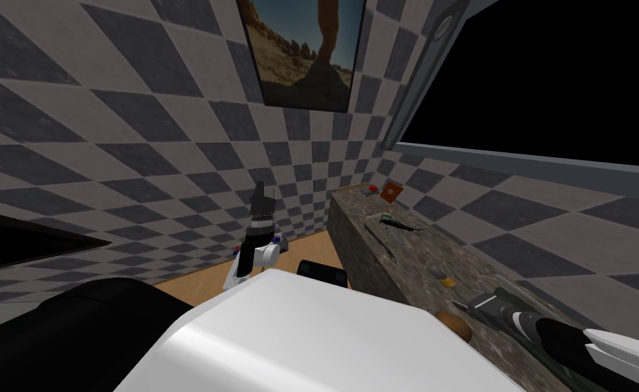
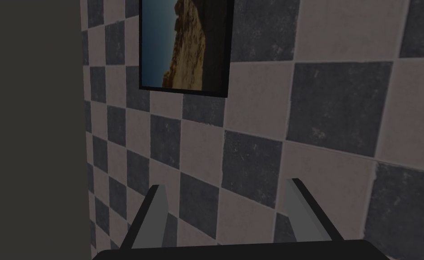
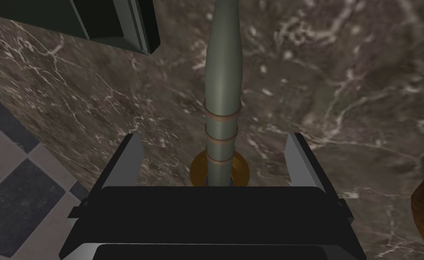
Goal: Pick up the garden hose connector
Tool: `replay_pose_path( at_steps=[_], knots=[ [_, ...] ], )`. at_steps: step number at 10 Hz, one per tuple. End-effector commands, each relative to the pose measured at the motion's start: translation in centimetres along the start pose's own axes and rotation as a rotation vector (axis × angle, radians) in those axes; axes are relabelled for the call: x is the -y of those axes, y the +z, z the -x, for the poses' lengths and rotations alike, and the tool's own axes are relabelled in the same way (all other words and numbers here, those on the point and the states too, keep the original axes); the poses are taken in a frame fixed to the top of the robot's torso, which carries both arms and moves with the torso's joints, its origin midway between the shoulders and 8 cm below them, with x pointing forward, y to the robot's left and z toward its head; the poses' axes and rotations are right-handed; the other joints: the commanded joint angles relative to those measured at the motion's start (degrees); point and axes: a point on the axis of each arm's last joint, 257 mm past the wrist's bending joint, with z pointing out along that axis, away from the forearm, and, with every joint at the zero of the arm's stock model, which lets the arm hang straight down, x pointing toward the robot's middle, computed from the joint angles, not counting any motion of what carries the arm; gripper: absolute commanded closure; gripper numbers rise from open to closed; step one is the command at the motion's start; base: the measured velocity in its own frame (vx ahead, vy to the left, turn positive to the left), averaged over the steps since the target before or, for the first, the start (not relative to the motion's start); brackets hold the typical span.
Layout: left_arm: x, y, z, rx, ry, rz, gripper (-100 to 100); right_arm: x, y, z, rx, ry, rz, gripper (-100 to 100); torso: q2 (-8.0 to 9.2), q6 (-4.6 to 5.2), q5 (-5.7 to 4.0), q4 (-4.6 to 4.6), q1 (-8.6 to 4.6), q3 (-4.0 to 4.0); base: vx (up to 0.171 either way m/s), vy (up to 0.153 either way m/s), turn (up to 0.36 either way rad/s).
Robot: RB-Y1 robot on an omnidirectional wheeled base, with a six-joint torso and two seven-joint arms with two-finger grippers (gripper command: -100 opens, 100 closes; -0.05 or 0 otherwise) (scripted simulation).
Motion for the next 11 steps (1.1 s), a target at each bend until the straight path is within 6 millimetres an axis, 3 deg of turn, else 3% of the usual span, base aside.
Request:
replay_pose_path(
  at_steps=[1,3,4,8,9,10,11],
  knots=[
    [0.0,0.0,0.0,0.0,0.0,0.0,0,-0.9,-0.1,-0.1,-0.017,0.024,-0.002,-100,0.0,0.0,0.0,0.0,0.0,0.0,-0.072,-0.049,0.115],
    [0.0,0.0,0.0,0.0,0.0,0.0,0,-0.7,-0.2,-0.1,-0.017,0.022,-0.007,-100,-0.06,0.06,0.0,0.0,0.06,-0.02,-0.02,-0.015,-0.012],
    [0.0,0.0,0.0,0.0,0.0,0.0,0,-0.7,-0.2,-0.2,-0.019,0.022,-0.009,100,-0.15,0.05,0.02,-0.02,0.12,-0.07,0.0,0.0,0.0],
    [0.0,0.0,0.0,0.0,0.0,0.0,0,-0.8,-0.2,-0.2,-0.018,0.023,-0.008,100,-0.24,0.04,0.02,-0.04,0.13,-0.13,0.0,0.0,0.0],
    [0.0,0.0,0.0,0.0,0.0,0.0,0,-0.8,-0.2,-0.2,-0.018,0.023,-0.008,0,-0.24,0.04,0.02,-0.04,0.13,-0.13,0.0,0.0,0.0],
    [0.0,0.0,0.0,0.0,0.0,0.0,0,0.3,0.3,0.9,0.022,-0.009,-0.011,100,-0.24,0.04,0.02,-0.04,0.13,-0.13,0.077,0.035,-0.204],
    [0.0,0.0,0.0,0.0,0.0,0.0,0,0.6,0.2,0.6,0.018,-0.013,-0.012,100,-0.45,0.09,0.04,-0.07,0.22,-0.23,0.108,0.06,-0.107]
  ],
)
